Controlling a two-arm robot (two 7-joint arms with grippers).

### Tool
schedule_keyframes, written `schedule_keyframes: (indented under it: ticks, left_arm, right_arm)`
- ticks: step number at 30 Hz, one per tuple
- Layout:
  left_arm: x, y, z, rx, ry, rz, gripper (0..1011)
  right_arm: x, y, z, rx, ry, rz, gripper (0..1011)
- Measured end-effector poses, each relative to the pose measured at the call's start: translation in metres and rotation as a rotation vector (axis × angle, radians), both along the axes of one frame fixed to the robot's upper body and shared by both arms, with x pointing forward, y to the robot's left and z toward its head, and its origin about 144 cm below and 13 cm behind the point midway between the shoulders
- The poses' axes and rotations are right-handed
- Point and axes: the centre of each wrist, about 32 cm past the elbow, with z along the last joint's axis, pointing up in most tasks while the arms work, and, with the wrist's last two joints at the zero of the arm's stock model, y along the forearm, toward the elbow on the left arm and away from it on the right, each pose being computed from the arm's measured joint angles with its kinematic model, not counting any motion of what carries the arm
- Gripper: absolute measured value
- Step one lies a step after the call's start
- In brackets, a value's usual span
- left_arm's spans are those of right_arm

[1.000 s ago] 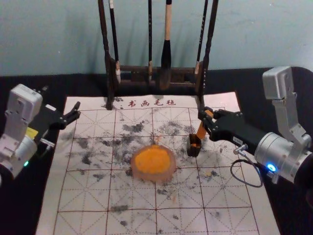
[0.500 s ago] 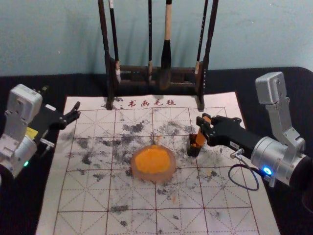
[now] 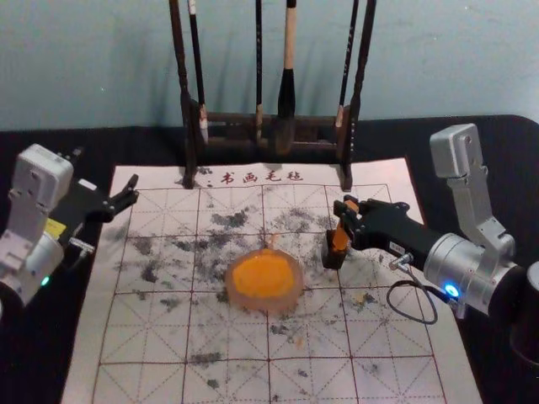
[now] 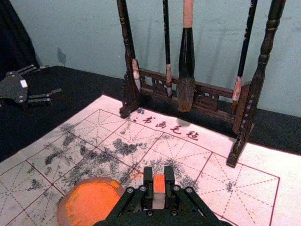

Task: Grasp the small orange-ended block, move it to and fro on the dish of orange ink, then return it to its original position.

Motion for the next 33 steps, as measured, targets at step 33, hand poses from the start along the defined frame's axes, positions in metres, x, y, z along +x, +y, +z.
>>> schedule_keyframes:
  ticks: [33]
  left_arm:
    - [0.0,0.0,0.0,0.0,0.0,0.0,1001]
  right_arm:
    - [0.0085,0.0037,-0.0069,-0.006,0.023,-0.015,130]
